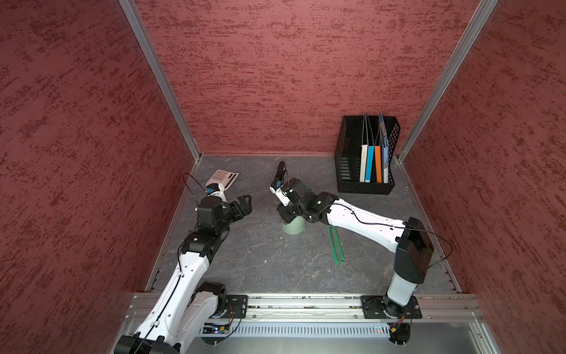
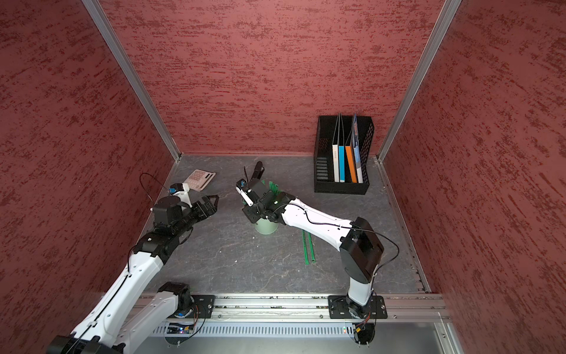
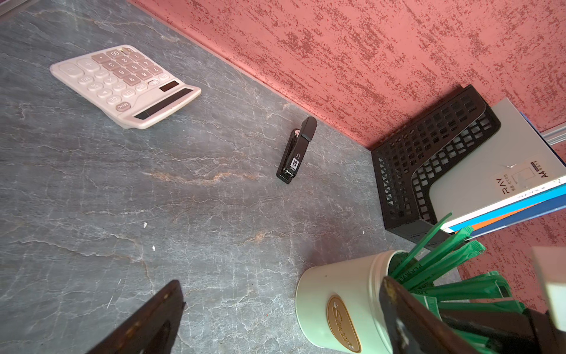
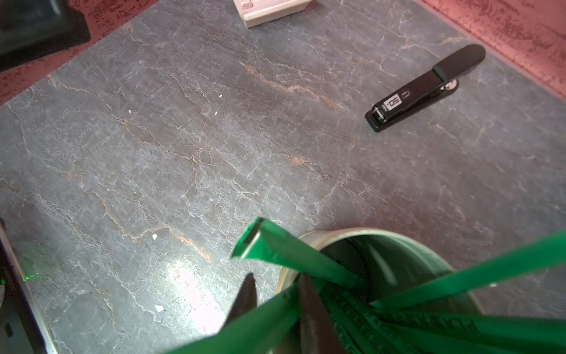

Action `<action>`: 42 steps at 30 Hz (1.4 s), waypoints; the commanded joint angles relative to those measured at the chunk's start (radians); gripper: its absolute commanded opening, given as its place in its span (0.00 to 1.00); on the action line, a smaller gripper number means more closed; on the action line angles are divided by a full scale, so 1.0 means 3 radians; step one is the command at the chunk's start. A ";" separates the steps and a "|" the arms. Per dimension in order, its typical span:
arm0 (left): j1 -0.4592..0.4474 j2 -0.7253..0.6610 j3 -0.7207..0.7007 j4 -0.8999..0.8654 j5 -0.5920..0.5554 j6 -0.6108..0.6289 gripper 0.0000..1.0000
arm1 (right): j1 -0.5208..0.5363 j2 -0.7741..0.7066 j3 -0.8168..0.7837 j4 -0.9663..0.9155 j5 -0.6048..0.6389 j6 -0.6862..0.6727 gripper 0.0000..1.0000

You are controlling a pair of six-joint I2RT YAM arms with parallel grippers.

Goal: Take the straws out of the storage container
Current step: Pick up the straw from the container.

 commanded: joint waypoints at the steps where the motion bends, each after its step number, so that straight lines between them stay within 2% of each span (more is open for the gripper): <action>1: 0.0018 0.0006 -0.0033 0.0011 -0.0016 0.0028 1.00 | -0.0001 -0.0024 0.0083 0.0022 0.0076 -0.0012 0.14; 7: 0.0019 0.0014 -0.0027 0.0018 -0.0002 0.0020 1.00 | -0.0001 -0.0069 0.0061 0.0009 0.0102 -0.0008 0.09; 29: 0.0017 0.0070 -0.0017 0.0132 0.0053 -0.0035 1.00 | -0.0001 -0.0522 0.0370 -0.0400 0.0281 -0.0077 0.07; 35: 0.0019 0.0104 -0.0007 0.0199 0.0084 -0.0062 1.00 | -0.0001 -0.0746 0.0961 -0.1044 0.0270 -0.0116 0.06; 42: 0.0019 0.0071 -0.0021 0.0235 0.0100 -0.0088 1.00 | -0.0001 -0.0675 0.2305 -0.2381 0.0152 -0.0033 0.07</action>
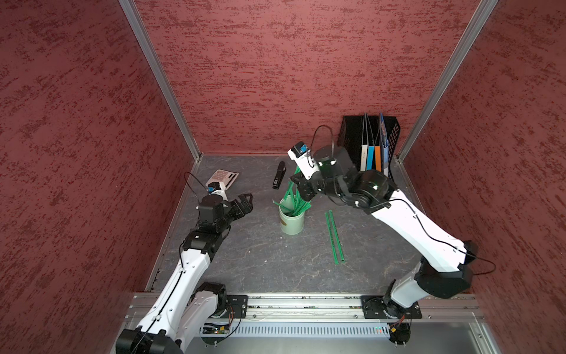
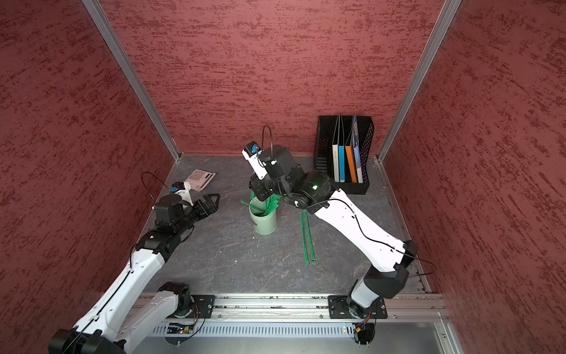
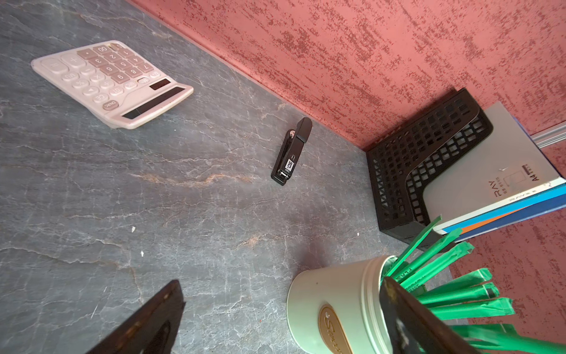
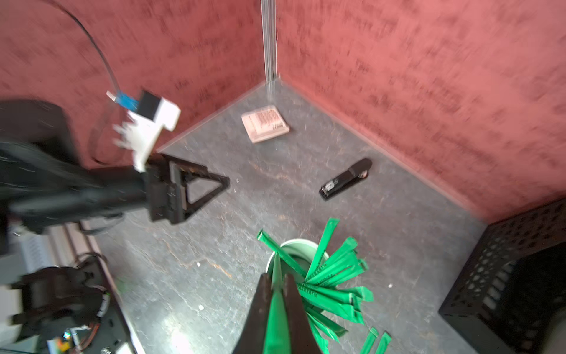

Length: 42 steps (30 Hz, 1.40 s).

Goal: Take the straws out of the storage container
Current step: Pick up the straw from the container, then place the straw at the center of the board.

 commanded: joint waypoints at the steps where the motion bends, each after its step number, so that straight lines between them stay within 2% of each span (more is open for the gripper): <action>1: 0.0018 -0.0053 -0.0025 0.0078 0.0037 -0.0016 1.00 | -0.0001 0.0039 0.0634 -0.1036 -0.0064 0.0084 0.07; 5: 0.0021 -0.0083 -0.0038 0.0079 0.0035 -0.0015 1.00 | -0.0010 0.0482 0.1749 -0.2123 -0.0063 0.0290 0.07; 6: 0.0022 -0.0087 -0.0043 0.0079 0.0038 -0.0013 1.00 | -0.0025 0.0532 0.1845 -0.2259 -0.0044 0.0378 0.07; 8: 0.0022 -0.0101 -0.0047 0.0078 0.0048 -0.0014 1.00 | -0.0117 0.0495 0.1699 -0.2425 -0.0129 0.0542 0.07; 11: 0.0023 -0.0142 -0.0073 0.0082 0.0048 -0.0008 1.00 | -0.0184 0.0457 0.1452 -0.2643 0.0057 0.0738 0.06; 17: 0.0028 -0.0178 -0.0127 0.0098 0.0058 -0.0007 1.00 | -0.0486 0.0259 0.0575 -0.2582 -0.0022 0.1056 0.05; 23: 0.0033 -0.0216 -0.0164 0.0058 0.0036 0.0055 1.00 | -0.0913 0.0043 -0.0442 -0.2227 -0.0229 0.1143 0.04; 29: 0.0048 -0.0203 -0.0216 0.0108 0.0037 0.0057 1.00 | -0.1349 0.0092 -0.1068 -0.2051 -0.0168 0.1082 0.05; 34: 0.0052 -0.0113 -0.0232 0.0158 0.0086 0.0051 1.00 | -0.1561 0.0395 -0.1427 -0.1817 -0.0152 0.0926 0.05; 42: 0.0054 -0.0077 -0.0277 0.0175 0.0055 0.0064 1.00 | -0.1719 0.0904 -0.1350 -0.1706 -0.0365 0.0668 0.06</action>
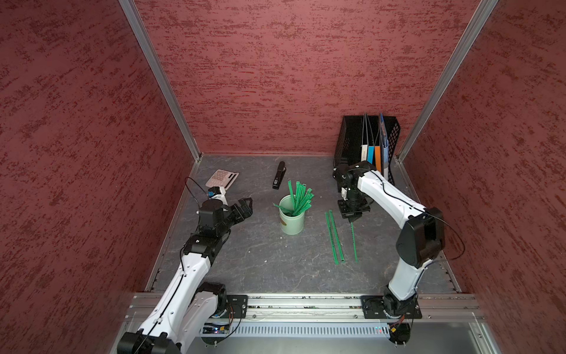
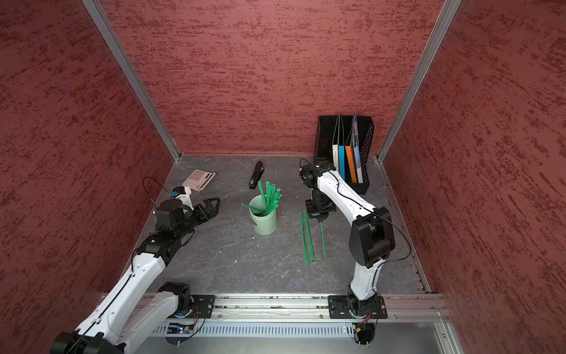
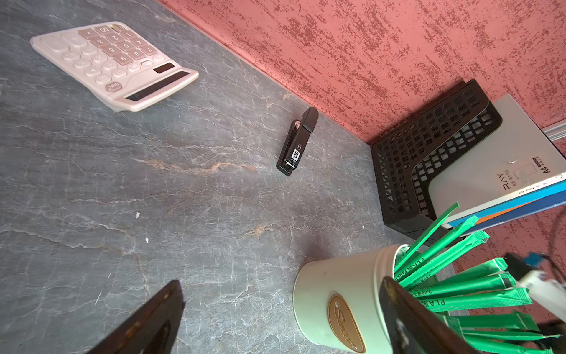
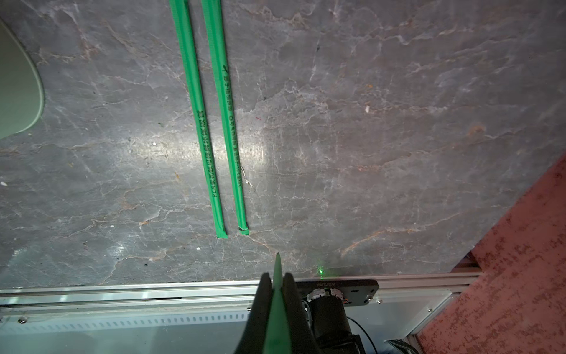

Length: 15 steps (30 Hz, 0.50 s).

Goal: Take the straws out of the storage container
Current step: Place the straw at the center of the board.

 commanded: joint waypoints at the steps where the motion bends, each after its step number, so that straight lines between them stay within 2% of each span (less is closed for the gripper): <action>1: 0.0024 0.0033 -0.0049 0.0117 0.0013 0.0052 1.00 | -0.0042 0.0108 0.0128 0.0056 -0.0094 -0.0153 0.06; 15: 0.0029 0.0087 -0.0064 0.0115 0.0011 0.0057 1.00 | -0.0223 0.0523 0.0142 0.0193 -0.0200 -0.0335 0.12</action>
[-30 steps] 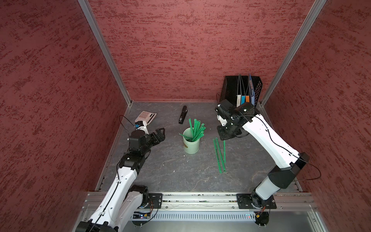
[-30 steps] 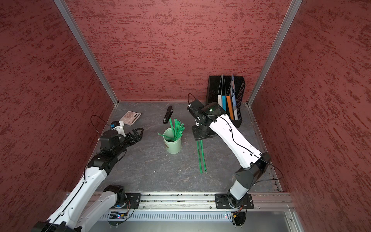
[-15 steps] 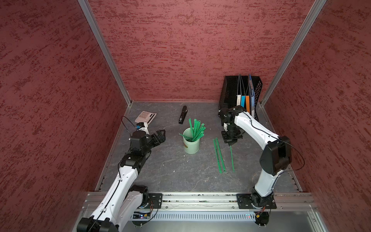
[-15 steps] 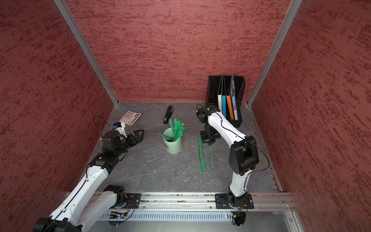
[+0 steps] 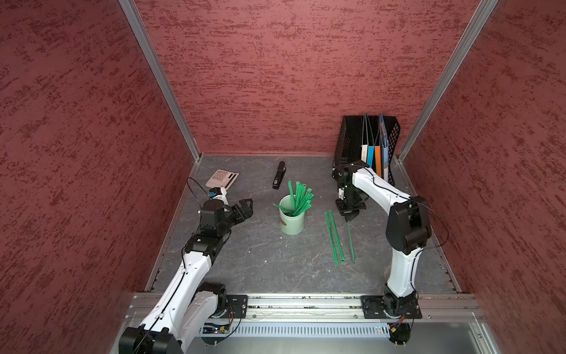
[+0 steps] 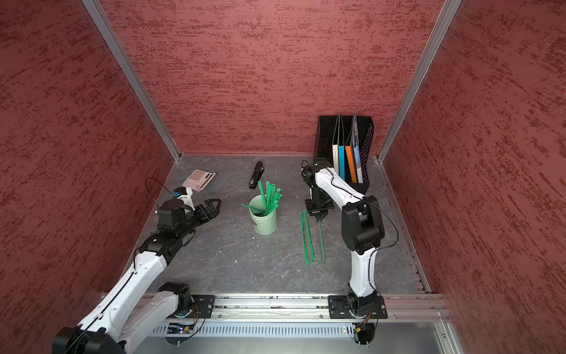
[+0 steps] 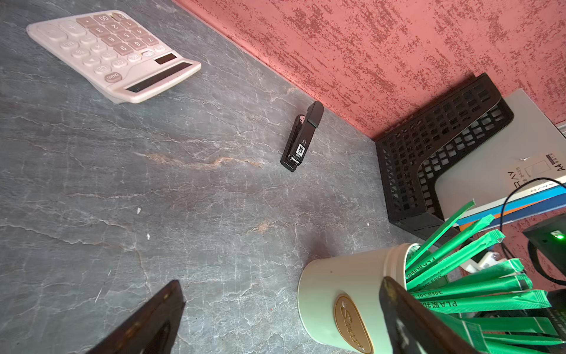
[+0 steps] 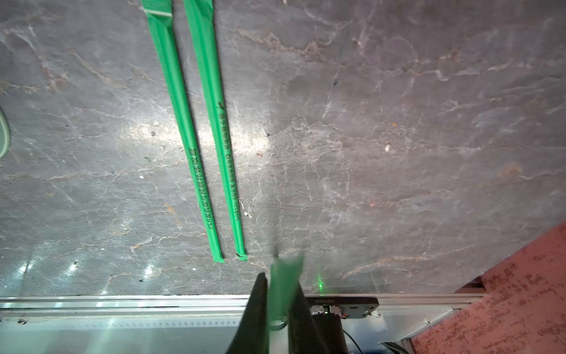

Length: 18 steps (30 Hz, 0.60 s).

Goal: Take the straws out of the storage container
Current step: Place the straw at the center of the board.

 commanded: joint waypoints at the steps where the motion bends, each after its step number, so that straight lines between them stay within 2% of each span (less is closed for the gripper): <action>1: 0.0025 0.0012 -0.0023 0.0058 0.0004 0.0055 1.00 | -0.0050 0.0088 -0.0014 0.0144 -0.0080 -0.0075 0.12; 10: 0.0025 0.0002 0.0000 0.0014 0.0009 0.0053 1.00 | -0.0104 0.0149 -0.0120 0.0368 -0.0079 -0.0041 0.12; 18: 0.0024 0.0047 0.0001 0.0065 0.0052 0.0018 1.00 | -0.0107 -0.0097 -0.0777 0.0825 -0.0321 0.0081 0.24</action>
